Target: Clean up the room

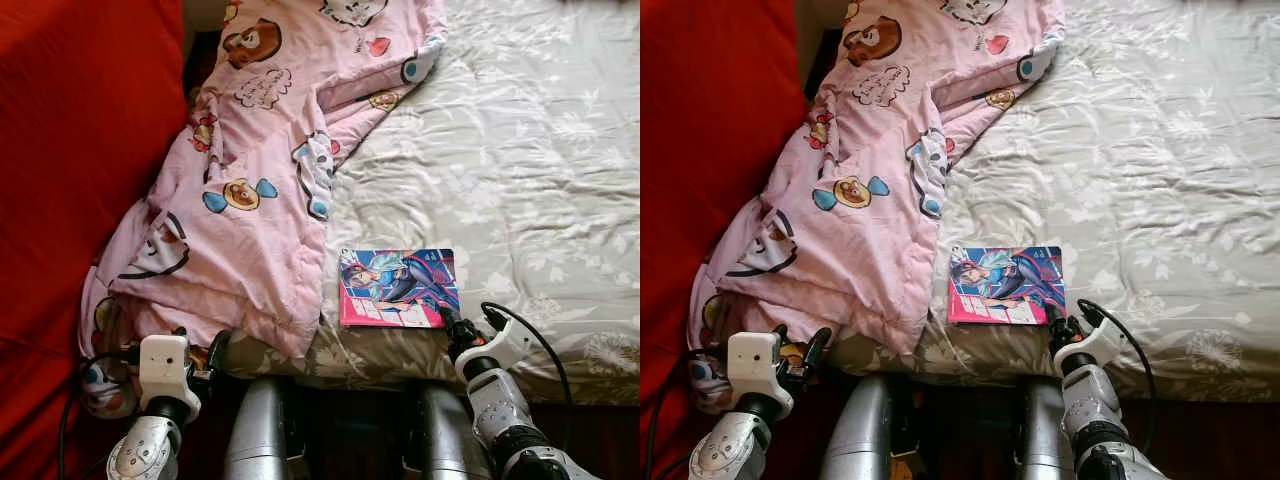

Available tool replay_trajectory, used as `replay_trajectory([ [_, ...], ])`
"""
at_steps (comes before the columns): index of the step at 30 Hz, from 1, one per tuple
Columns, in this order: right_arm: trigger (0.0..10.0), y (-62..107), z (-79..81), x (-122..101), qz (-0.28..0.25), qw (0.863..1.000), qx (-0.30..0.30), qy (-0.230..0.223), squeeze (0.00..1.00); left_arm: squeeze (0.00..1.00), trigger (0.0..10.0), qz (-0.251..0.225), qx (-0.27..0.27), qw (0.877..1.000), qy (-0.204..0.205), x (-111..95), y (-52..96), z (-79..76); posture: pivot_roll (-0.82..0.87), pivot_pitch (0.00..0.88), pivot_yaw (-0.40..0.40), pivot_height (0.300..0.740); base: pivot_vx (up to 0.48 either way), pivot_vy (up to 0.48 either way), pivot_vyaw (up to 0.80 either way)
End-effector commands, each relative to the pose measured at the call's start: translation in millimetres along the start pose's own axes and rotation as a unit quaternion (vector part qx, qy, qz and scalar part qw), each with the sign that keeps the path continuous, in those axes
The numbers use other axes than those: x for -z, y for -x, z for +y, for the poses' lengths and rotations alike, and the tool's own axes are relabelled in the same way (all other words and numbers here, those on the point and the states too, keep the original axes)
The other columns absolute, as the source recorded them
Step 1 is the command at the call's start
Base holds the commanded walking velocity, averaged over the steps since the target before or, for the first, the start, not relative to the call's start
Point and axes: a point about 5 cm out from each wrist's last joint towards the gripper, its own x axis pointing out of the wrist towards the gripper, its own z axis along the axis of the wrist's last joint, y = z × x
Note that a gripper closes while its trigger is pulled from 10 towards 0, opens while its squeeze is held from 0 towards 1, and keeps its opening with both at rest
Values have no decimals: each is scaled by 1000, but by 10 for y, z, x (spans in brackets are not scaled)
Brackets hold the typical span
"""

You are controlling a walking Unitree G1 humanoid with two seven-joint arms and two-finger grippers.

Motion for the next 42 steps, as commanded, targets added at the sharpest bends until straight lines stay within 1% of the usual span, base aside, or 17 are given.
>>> replay_trajectory([
  [1,10000,96,-109,239,37,997,21,-59,0,0,10000,22,-8,1000,-7,65,77,65,120,343,127,615,0,0,0],
  [2,10000,106,-122,251,37,996,22,-74,0,0,10000,22,-8,1000,-8,64,80,68,123,345,128,615,0,0,0],
  [3,10000,106,-122,251,37,996,22,-74,0,0,10000,22,-8,1000,-8,64,80,68,123,345,128,615,0,0,0],
  [4,10000,131,-161,278,40,995,33,-87,0,0,10000,23,-9,1000,-8,60,81,69,128,347,129,615,0,0,0],
  [5,10000,144,-183,292,43,994,39,-90,0,0,10000,23,-9,1000,-8,57,82,68,128,347,130,615,0,0,0],
  [8,10000,172,-210,333,48,992,40,-114,0,0,10000,23,-9,1000,-8,51,85,54,132,349,130,615,0,0,0],
  [11,10000,192,-246,342,41,986,49,-156,0,0,10000,22,-7,1000,-7,38,75,38,141,350,133,615,0,0,0],
  [12,10000,192,-246,342,41,986,49,-156,0,0,10000,22,-7,1000,-7,38,75,38,141,350,133,615,0,0,0],
  [14,10000,199,-264,340,39,982,57,-176,0,0,10000,21,-7,1000,-8,30,75,40,153,351,136,615,0,0,0],
  [16,10000,196,-258,345,43,981,57,-182,0,0,10000,22,-8,1000,-8,24,78,48,157,351,137,615,0,0,0],
  [19,10000,186,-224,373,56,981,51,-177,0,0,10000,22,-9,1000,-10,18,79,59,157,351,136,615,0,0,0],
  [22,10000,172,-175,394,64,979,33,-193,0,0,10000,21,-9,1000,-9,8,73,53,159,350,136,615,0,0,0],
  [29,10000,155,-58,480,91,978,-5,-188,0,0,10000,21,-7,1000,-11,-1,82,37,169,354,134,615,0,0,0],
  [37,10000,143,-15,491,89,978,-19,-187,0,0,10000,24,-12,1000,-13,8,97,51,174,355,133,615,0,0,0],
  [38,4706,138,-16,474,86,979,-20,-185,0,0,10000,24,-12,1000,-13,11,97,49,173,355,133,615,0,0,0],
  [40,0,131,-16,449,81,979,-22,-186,0,0,10000,25,-11,1000,-13,16,98,42,172,354,133,615,0,0,0],
  [42,0,123,-13,425,79,979,-26,-186,0,0,10000,26,-10,1000,-12,23,99,31,170,352,132,615,0,0,0],
])
